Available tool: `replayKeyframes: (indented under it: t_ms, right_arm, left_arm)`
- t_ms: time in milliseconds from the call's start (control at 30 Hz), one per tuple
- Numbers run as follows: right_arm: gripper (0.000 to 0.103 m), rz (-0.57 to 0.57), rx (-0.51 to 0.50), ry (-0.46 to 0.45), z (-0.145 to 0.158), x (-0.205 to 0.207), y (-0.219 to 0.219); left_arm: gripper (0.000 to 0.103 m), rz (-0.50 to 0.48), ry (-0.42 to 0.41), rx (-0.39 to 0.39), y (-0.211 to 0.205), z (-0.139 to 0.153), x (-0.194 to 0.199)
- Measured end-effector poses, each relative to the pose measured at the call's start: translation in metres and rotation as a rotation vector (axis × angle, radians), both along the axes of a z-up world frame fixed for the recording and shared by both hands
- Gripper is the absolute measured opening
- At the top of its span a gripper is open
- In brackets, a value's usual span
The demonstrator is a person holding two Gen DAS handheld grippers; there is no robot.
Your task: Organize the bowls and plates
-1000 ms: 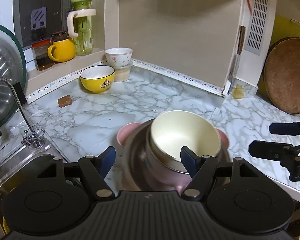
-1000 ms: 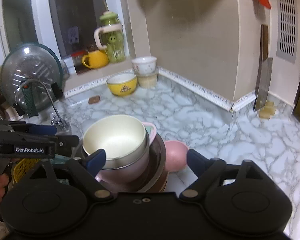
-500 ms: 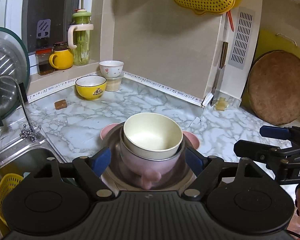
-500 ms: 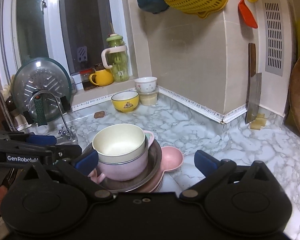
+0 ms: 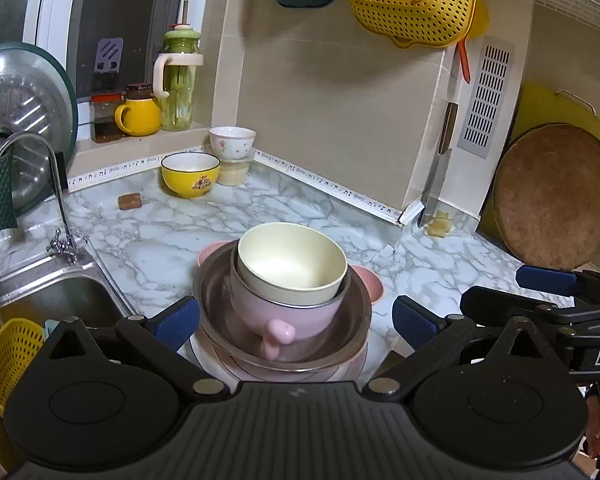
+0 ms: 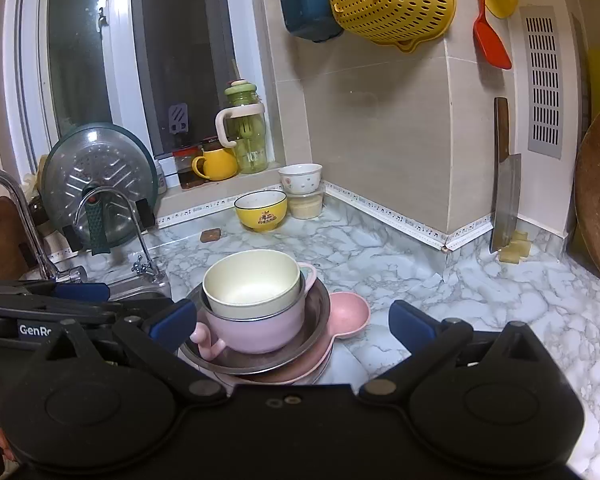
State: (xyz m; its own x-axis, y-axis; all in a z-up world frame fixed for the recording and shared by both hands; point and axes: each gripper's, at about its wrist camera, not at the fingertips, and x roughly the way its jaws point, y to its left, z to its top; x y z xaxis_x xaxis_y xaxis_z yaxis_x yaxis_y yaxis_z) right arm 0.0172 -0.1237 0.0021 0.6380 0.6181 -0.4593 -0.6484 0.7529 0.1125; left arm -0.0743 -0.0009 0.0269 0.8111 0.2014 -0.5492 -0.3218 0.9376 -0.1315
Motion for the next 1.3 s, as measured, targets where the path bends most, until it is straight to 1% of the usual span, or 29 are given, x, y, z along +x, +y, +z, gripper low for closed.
replayKeyframes:
  t_ms: [333, 567, 800, 1000, 1300]
  right_arm:
    - [0.103, -0.012, 0.01, 0.014, 0.002, -0.001, -0.006]
    - [0.103, -0.022, 0.027, 0.023, 0.005, 0.0, -0.01]
    - [0.103, -0.025, 0.034, 0.03, 0.006, -0.001, -0.011]
    - [0.103, -0.029, 0.032, 0.034, 0.006, -0.001, -0.014]
    - [0.103, -0.043, 0.017, 0.057, 0.008, -0.005, -0.015]
  left_arm:
    - [0.103, -0.008, 0.001, 0.016, -0.01, 0.004, -0.005]
    - [0.103, -0.004, -0.012, 0.02, -0.012, 0.007, -0.009]
    - [0.103, -0.007, -0.005, 0.028, -0.015, 0.008, -0.008]
    - [0.103, -0.011, 0.004, 0.017, -0.016, 0.007, -0.009]
    - [0.103, -0.001, 0.047, 0.002, -0.02, 0.008, -0.01]
